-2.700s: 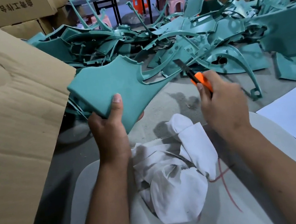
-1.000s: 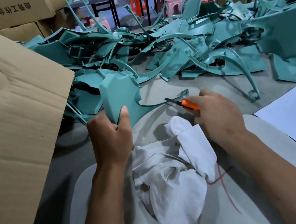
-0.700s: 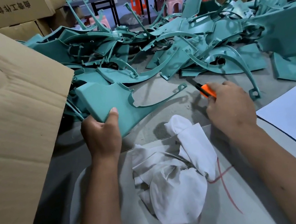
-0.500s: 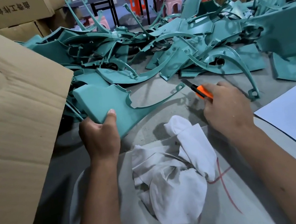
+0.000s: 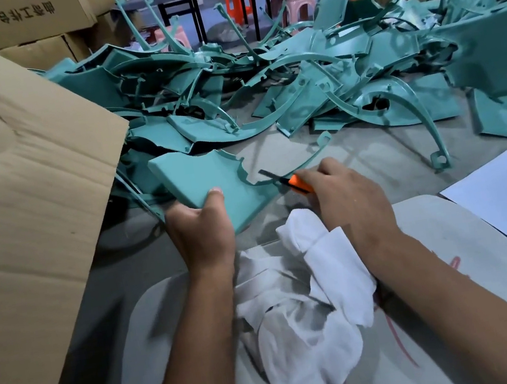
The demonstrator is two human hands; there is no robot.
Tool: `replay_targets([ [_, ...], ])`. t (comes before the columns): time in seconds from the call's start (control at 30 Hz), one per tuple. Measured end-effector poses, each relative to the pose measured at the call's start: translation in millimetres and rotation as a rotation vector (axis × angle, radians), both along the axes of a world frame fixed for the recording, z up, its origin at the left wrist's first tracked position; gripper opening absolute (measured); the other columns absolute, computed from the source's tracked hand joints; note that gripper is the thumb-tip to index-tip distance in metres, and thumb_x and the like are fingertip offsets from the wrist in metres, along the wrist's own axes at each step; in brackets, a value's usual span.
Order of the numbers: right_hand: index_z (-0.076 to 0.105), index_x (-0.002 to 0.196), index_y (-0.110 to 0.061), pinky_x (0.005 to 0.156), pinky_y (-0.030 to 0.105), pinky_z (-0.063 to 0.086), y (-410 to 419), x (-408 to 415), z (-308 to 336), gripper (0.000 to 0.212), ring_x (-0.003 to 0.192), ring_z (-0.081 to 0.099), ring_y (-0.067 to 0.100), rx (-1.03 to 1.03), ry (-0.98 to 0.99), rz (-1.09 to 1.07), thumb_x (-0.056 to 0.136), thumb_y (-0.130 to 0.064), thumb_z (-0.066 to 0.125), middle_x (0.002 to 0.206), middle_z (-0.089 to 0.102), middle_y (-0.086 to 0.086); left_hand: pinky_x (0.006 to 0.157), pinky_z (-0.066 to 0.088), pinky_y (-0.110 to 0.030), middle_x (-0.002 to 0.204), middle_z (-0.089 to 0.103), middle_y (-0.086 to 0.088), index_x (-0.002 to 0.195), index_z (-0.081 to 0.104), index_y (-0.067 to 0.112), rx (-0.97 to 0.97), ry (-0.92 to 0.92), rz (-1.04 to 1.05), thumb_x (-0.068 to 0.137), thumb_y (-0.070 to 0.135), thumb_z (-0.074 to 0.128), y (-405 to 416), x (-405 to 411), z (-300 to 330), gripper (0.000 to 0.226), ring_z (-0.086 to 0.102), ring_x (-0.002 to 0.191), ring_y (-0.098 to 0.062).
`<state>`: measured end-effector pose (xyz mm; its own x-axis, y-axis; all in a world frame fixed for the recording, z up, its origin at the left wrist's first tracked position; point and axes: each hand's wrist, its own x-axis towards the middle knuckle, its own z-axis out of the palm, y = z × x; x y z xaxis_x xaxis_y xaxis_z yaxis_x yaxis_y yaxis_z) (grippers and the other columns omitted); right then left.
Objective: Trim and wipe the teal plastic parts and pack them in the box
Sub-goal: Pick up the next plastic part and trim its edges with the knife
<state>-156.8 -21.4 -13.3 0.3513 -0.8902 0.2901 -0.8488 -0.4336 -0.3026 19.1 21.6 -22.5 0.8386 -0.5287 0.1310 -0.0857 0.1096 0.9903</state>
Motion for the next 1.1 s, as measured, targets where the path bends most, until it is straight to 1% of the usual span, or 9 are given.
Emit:
replay_targets([
  [0.2,0.065,0.129,-0.034,0.067,0.035,0.041,2,-5,4,0.033,0.086,0.054,0.022,0.026,-0.187,0.187,0.1,-0.02,0.058,0.094,0.052,-0.008,0.068,0.064,-0.052,0.094,0.073,-0.008,0.1,0.063,0.009,-0.021,0.474,0.047,0.073,0.013,0.071,0,-2,8,0.029,0.074,0.082,-0.025],
  [0.37,0.063,0.138,-0.02,0.082,0.035,0.049,-8,-13,0,0.04,0.095,0.059,0.021,-0.163,-0.498,0.104,0.098,-0.02,0.062,0.109,0.062,0.0,0.059,0.061,-0.032,0.099,0.077,-0.016,0.102,0.067,0.002,-0.146,0.823,-0.326,0.091,0.004,0.049,8,-1,18,0.021,0.076,0.092,-0.035],
  [0.47,0.059,0.141,-0.032,0.091,0.025,0.05,-13,-17,2,0.048,0.105,0.064,0.013,-0.013,-0.793,0.225,0.095,-0.035,0.071,0.119,0.067,-0.006,0.062,0.062,-0.03,0.104,0.076,-0.021,0.101,0.066,-0.002,-0.163,0.921,-0.543,0.094,0.003,0.045,13,-7,19,0.023,0.074,0.1,-0.039],
  [0.6,0.075,0.114,-0.023,0.057,0.02,0.05,-14,-21,3,0.021,0.062,0.062,0.008,0.263,-1.193,0.335,0.094,-0.02,0.076,0.086,0.073,0.002,0.061,0.063,-0.032,0.103,0.075,-0.022,0.12,0.06,-0.003,-0.011,0.869,-0.68,0.098,0.005,0.044,14,-17,25,0.028,0.077,0.085,-0.033],
  [0.7,0.077,0.105,-0.019,0.041,0.021,0.039,-19,-28,5,0.017,0.044,0.05,0.013,0.331,-1.331,0.246,0.095,-0.008,0.07,0.077,0.073,0.005,0.063,0.063,-0.042,0.129,0.064,-0.023,0.153,0.034,0.023,0.05,0.614,-0.54,0.102,0.015,0.042,13,-18,23,0.052,0.076,0.086,-0.036],
  [0.77,0.073,0.108,-0.014,0.04,0.02,0.035,-24,-33,8,0.018,0.043,0.047,0.013,0.361,-1.425,0.242,0.098,-0.002,0.064,0.074,0.069,0.005,0.085,0.06,-0.053,0.149,0.048,-0.013,0.152,0.032,0.049,0.109,0.054,-0.41,0.098,0.015,0.039,15,-10,18,0.065,0.067,0.112,-0.03],
  [0.83,0.069,0.11,-0.01,0.039,0.019,0.032,-28,-39,11,0.018,0.045,0.044,0.011,0.414,-1.499,0.242,0.1,0.001,0.059,0.074,0.066,0.004,0.11,0.044,-0.054,0.15,0.045,-0.001,0.147,0.046,0.048,0.161,-0.476,-0.403,0.082,0.01,0.043,18,0,15,0.076,0.048,0.134,-0.02],
  [0.93,0.068,0.111,-0.01,0.038,0.017,0.031,-31,-46,12,0.017,0.044,0.041,0.009,0.527,-1.488,0.323,0.1,-0.002,0.058,0.076,0.064,0.005,0.121,0.031,-0.043,0.145,0.057,0.003,0.132,0.059,0.041,0.092,-0.791,-0.51,0.081,0.006,0.07,17,9,9,0.063,0.04,0.145,-0.018],
  [1.1,0.062,0.116,-0.03,0.051,0.032,0.045,-25,-37,11,0.018,0.06,0.05,0.022,0.268,-1.296,0.25,0.102,-0.04,0.064,0.087,0.054,0.011,0.065,0.047,-0.014,0.075,0.065,0.012,0.096,0.071,0.028,0.009,-0.775,-0.53,0.097,0.029,0.066,15,-3,-2,0.005,0.06,0.068,0.0],
])
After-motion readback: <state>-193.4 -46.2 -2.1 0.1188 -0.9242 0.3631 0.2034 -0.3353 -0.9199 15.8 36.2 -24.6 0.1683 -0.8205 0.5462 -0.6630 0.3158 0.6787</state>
